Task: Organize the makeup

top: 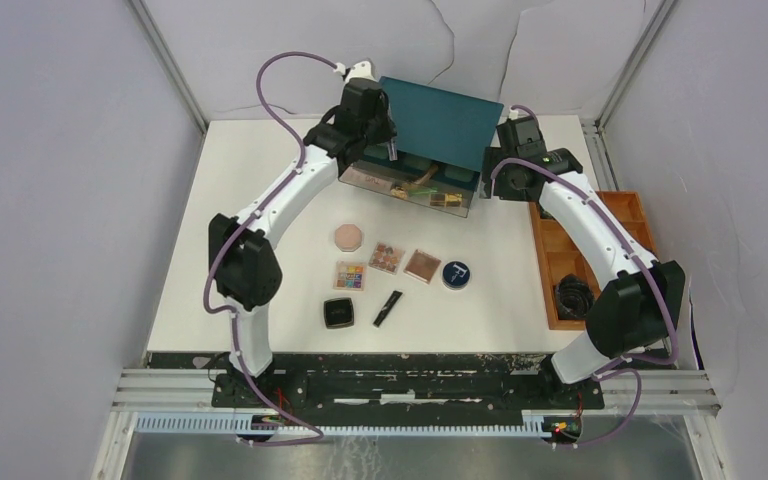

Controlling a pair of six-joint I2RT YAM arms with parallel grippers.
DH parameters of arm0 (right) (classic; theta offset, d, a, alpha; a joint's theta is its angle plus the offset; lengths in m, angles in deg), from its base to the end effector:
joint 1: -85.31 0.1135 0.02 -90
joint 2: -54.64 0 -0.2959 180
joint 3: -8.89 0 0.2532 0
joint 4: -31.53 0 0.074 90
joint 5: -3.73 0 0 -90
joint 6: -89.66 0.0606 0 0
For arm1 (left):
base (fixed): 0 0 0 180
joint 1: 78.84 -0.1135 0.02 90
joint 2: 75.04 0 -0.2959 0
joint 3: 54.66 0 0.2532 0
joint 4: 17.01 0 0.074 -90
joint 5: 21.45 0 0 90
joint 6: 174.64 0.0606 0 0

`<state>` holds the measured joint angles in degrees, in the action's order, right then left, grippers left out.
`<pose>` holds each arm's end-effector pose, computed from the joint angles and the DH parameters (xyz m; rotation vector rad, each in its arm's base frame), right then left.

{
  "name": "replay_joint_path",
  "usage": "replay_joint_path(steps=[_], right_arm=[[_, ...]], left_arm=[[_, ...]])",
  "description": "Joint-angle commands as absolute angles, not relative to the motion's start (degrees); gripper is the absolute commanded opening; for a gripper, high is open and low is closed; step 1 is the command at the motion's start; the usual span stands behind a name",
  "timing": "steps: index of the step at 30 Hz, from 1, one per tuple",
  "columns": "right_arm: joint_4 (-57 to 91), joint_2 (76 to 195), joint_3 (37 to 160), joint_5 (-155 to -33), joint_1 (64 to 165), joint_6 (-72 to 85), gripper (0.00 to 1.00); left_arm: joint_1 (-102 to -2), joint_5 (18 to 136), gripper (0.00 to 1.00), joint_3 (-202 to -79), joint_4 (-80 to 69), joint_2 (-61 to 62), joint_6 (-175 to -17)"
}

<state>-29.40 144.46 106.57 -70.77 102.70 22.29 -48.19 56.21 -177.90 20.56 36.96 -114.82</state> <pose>0.3383 0.0890 0.3382 0.2230 2.4402 -0.0333 0.4355 -0.2430 0.3781 -0.1288 2.0446 -0.4519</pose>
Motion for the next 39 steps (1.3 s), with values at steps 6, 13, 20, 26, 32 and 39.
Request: replay_joint_path(steps=[6,13,20,26,32,39], right_arm=[[-28.3,144.3,107.6,-70.2,101.9,21.3,0.79],[-28.1,145.0,107.8,-72.0,101.7,21.8,0.79],[-28.2,145.2,107.6,-73.0,101.7,22.0,0.79],[-28.1,144.5,106.6,-73.0,101.7,21.8,0.79],[-28.1,144.5,106.8,-72.7,101.7,21.8,0.79],[-28.1,144.6,107.2,-72.6,101.7,22.0,0.79]], left_arm=[[-47.9,53.5,0.07,-175.4,12.1,37.9,-116.8],[-47.9,51.7,0.14,-163.1,7.3,33.3,-117.8],[-47.9,51.4,0.41,-162.3,6.8,31.9,-117.5],[-47.9,52.5,0.64,-165.5,6.5,29.4,-114.4],[-47.8,54.2,0.67,-164.4,9.7,23.3,-111.1],[-39.9,61.2,0.67,-140.8,10.4,6.8,-102.0]])
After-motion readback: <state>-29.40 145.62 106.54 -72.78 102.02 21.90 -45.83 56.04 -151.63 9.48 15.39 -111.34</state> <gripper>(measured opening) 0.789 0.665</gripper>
